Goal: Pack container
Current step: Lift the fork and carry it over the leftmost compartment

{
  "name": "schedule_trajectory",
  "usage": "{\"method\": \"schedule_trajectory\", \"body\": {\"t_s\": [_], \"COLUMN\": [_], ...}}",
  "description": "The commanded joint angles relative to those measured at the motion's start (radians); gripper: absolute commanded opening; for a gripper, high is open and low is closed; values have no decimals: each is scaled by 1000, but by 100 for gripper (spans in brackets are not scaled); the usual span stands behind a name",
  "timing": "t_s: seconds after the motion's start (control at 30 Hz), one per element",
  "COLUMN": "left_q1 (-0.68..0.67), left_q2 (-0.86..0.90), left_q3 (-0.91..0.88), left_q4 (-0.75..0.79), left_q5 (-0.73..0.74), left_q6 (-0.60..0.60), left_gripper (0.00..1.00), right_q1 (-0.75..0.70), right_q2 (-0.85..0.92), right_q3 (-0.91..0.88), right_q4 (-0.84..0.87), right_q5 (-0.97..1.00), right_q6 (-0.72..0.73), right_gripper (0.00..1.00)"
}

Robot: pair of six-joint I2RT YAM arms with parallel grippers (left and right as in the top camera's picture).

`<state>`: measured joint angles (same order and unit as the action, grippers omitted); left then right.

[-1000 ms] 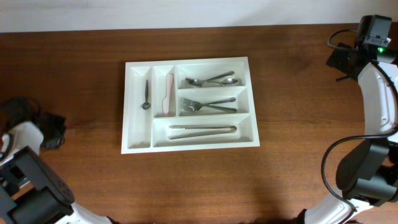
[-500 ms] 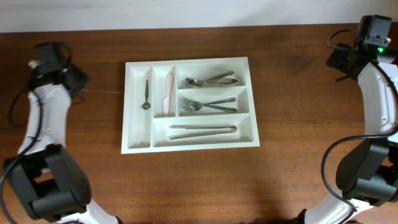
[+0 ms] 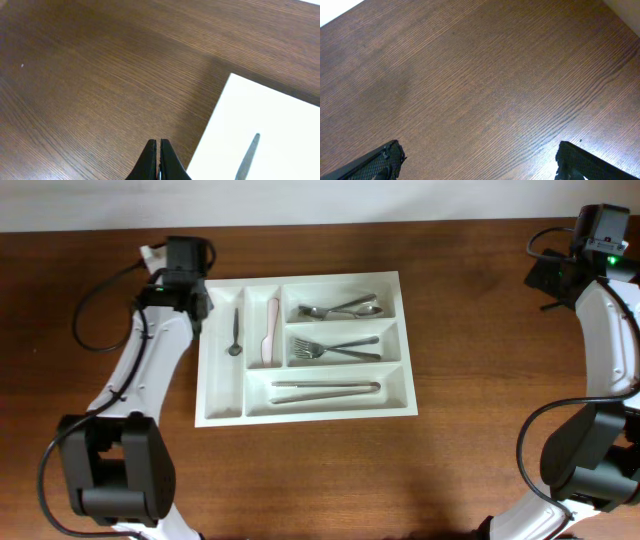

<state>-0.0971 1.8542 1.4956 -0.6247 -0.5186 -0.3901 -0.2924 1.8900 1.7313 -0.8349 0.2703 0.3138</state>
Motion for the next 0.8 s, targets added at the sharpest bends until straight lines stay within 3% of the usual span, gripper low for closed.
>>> {"method": "schedule_trajectory", "body": {"t_s": [0.0, 0.5, 0.77], "left_q1": [-16, -25, -25], "left_q2": [11, 30, 30], "left_q3": [13, 13, 12], "left_q4": [2, -36, -46], "left_q5": [-40, 348, 429], "left_q6": [60, 616, 769], "left_gripper": [2, 2, 2], "right_q1": [-3, -3, -3], "right_q2": [-3, -3, -3], "right_q3": [6, 6, 6], "right_q4": [0, 0, 0], "right_q5": [2, 2, 2], "right_q6": [1, 1, 1], "right_gripper": [99, 99, 99]}}
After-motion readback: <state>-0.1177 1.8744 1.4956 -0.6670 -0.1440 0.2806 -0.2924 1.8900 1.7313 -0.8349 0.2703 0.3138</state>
